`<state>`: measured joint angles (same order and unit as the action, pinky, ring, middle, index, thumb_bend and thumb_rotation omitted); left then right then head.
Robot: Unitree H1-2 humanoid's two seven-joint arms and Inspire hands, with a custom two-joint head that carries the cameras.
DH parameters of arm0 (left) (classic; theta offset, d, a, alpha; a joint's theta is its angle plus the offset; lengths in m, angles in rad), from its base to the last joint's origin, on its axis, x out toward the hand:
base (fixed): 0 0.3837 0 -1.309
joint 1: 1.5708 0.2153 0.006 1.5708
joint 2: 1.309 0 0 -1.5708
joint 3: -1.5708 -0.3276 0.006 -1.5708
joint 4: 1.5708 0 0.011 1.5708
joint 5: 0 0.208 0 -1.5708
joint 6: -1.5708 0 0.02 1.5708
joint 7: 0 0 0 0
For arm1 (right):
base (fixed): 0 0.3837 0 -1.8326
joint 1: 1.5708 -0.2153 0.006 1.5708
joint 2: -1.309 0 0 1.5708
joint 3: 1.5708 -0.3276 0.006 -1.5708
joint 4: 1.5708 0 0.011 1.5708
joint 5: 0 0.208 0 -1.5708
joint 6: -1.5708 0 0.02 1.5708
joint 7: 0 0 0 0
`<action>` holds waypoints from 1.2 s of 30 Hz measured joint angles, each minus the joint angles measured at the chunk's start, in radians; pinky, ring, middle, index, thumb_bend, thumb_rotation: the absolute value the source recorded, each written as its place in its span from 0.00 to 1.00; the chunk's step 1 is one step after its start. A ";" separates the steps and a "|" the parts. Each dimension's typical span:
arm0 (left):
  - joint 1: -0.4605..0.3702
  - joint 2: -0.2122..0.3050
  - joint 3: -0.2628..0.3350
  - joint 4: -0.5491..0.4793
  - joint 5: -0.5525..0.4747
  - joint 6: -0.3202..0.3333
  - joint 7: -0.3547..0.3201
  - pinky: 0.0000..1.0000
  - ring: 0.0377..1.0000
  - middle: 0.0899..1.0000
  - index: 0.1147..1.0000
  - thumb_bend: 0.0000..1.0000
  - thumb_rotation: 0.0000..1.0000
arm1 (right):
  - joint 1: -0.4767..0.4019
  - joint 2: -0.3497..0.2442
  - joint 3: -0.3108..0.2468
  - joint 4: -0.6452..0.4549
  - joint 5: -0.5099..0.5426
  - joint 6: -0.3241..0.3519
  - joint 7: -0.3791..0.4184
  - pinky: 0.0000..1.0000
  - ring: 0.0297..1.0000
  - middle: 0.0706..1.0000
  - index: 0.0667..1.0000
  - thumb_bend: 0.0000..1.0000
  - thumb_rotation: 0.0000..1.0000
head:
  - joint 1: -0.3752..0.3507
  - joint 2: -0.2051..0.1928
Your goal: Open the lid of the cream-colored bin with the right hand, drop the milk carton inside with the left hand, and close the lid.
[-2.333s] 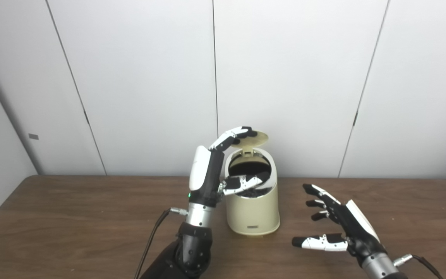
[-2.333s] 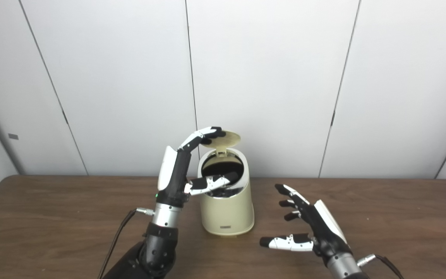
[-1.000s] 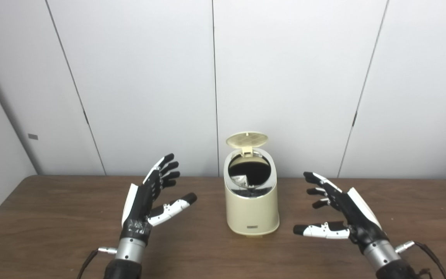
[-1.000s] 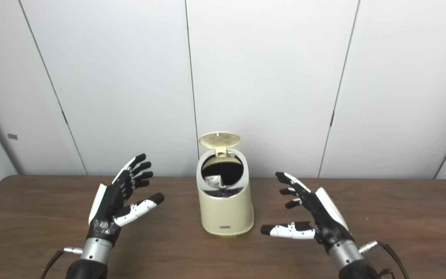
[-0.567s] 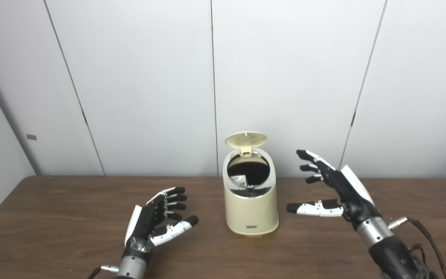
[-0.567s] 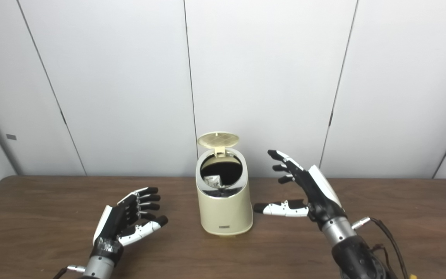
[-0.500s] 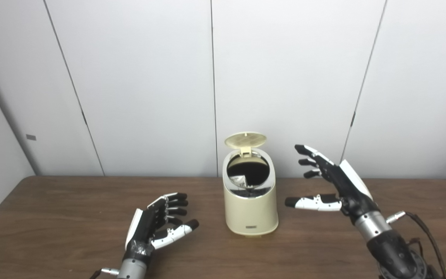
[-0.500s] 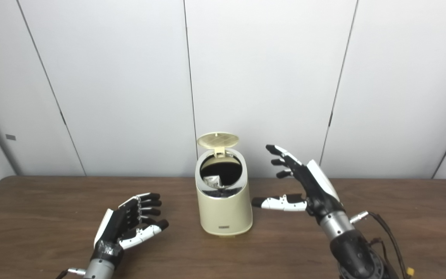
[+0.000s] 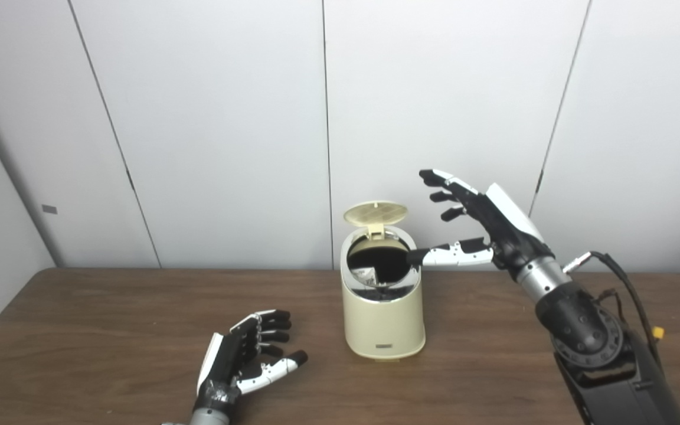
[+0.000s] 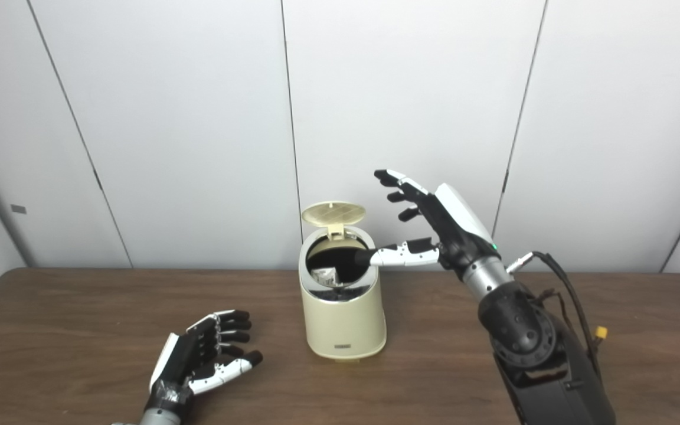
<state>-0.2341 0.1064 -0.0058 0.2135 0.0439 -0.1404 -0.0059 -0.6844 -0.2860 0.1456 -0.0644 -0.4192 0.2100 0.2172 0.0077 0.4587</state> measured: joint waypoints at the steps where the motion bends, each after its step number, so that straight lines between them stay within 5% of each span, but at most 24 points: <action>1: 0.000 -0.001 0.000 0.001 0.000 0.000 0.000 0.59 0.66 0.68 0.70 0.76 0.14 | -0.011 -0.003 0.005 0.000 -0.003 0.009 0.007 0.67 0.83 0.87 0.88 0.81 0.44 | 0.000 0.000; 7: -0.007 -0.006 0.002 0.011 -0.001 -0.009 0.000 0.58 0.66 0.68 0.70 0.76 0.14 | -0.063 -0.016 0.052 0.016 -0.040 0.019 0.061 0.73 0.87 0.90 0.89 0.77 0.46 | 0.005 0.002; 16: -0.018 -0.006 -0.001 0.026 -0.005 -0.038 -0.020 0.59 0.65 0.68 0.70 0.78 0.19 | -0.120 -0.048 0.103 0.077 -0.107 0.018 0.103 0.79 0.89 0.85 0.80 0.86 0.54 | 0.023 0.002; 24: -0.019 -0.004 -0.010 0.027 -0.001 -0.040 -0.024 0.60 0.65 0.68 0.71 0.77 0.19 | -0.138 -0.067 0.150 0.087 -0.106 -0.046 0.152 0.76 0.91 0.85 0.78 0.90 0.54 | 0.025 0.008; 36: -0.020 -0.004 -0.009 0.029 -0.002 -0.040 -0.039 0.60 0.65 0.67 0.72 0.75 0.16 | -0.130 -0.085 0.164 0.028 -0.134 -0.066 0.210 0.81 0.96 0.87 0.82 0.87 0.52 | 0.028 0.015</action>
<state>-0.2543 0.1027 -0.0151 0.2424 0.0420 -0.1805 -0.0446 -0.8142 -0.3707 0.3098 -0.0363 -0.5537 0.1436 0.4268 0.0353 0.4740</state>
